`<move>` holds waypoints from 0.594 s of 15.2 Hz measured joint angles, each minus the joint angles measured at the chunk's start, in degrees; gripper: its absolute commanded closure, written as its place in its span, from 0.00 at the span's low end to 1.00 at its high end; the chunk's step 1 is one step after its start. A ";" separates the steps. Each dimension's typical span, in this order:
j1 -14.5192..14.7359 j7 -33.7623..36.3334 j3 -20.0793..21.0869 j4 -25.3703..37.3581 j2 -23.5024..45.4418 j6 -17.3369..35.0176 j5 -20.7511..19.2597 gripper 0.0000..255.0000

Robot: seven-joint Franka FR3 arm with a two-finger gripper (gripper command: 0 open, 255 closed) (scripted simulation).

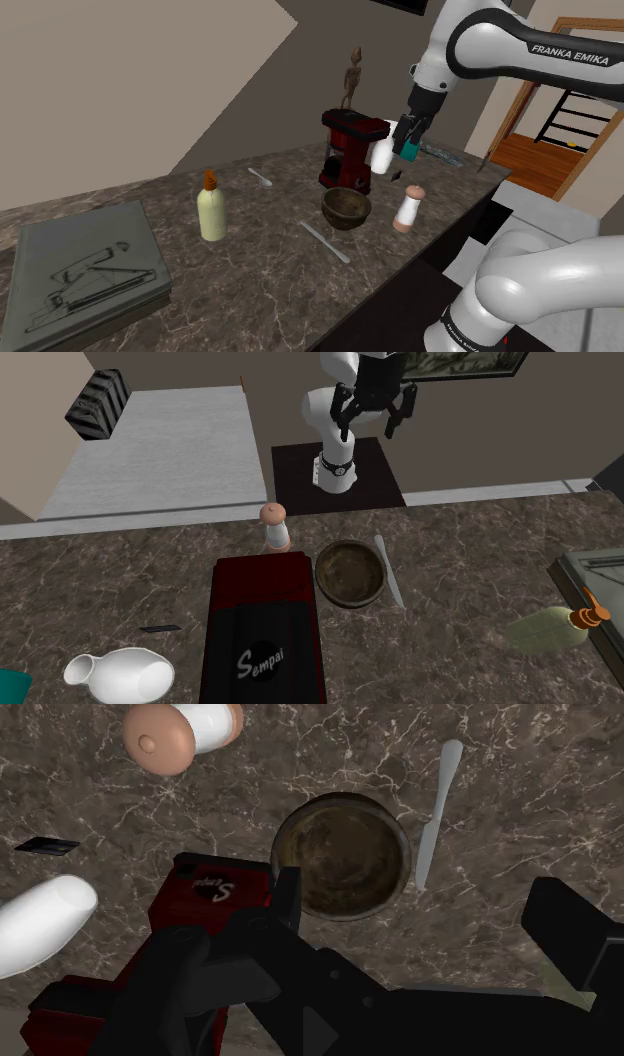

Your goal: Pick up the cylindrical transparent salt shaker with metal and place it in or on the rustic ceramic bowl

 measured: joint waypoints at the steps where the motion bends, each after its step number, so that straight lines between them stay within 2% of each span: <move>1: 0.00 0.00 0.00 0.00 0.00 0.00 0.00 0.00; 9: -3.02 -5.43 -7.91 -6.89 1.90 8.53 -3.59 0.00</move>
